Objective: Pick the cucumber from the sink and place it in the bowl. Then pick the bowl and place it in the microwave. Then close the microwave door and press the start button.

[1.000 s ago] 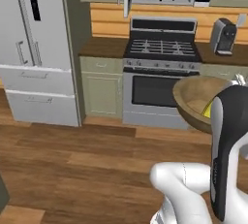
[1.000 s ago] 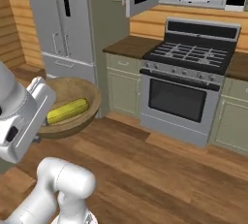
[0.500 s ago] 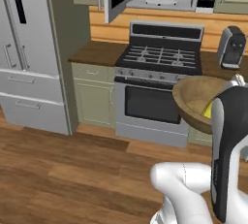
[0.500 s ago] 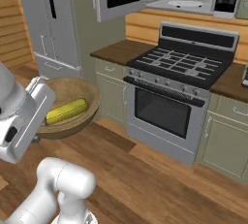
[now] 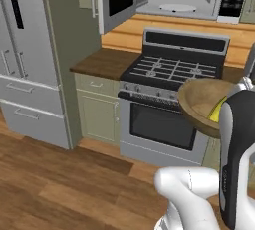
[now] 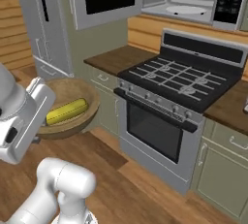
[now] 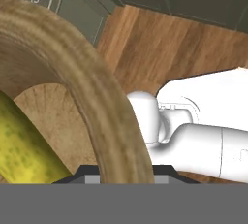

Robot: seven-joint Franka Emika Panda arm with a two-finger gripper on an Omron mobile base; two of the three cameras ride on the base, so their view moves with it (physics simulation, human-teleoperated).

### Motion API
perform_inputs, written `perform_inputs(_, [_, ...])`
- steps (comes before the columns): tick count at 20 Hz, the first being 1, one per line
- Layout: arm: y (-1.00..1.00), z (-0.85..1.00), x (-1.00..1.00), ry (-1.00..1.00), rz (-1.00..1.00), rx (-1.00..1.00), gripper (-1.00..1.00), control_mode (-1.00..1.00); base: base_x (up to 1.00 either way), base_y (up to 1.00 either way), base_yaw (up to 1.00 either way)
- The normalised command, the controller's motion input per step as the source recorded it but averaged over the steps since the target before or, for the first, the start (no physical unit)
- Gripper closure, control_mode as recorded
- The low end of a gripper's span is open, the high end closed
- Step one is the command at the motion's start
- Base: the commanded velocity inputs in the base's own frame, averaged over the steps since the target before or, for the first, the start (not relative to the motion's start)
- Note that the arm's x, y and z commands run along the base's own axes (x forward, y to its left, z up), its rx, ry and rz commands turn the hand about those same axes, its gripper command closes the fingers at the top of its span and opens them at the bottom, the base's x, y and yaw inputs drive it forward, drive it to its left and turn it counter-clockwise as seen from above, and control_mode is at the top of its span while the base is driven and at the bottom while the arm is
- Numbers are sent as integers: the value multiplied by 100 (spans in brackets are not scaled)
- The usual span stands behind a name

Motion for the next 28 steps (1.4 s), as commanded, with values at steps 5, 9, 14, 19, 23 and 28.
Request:
perform_inputs(5, [0, 0, 0, 0, 0, 0, 100, 100, 87, -70, 15])
perform_inputs(9, [0, 0, 0, 0, 0, 0, 100, 100, 76, -62, 17])
perform_inputs(14, [0, 0, 0, 0, 0, 0, 100, 100, 70, -9, 4])
perform_inputs(19, [0, 0, 0, 0, 0, 0, 100, 100, 79, 0, 0])
perform_inputs(23, [0, 0, 0, 0, 0, 0, 100, 100, 85, 0, 0])
perform_inputs(28, [0, 0, 0, 0, 0, 0, 100, 100, 63, 7, 0])
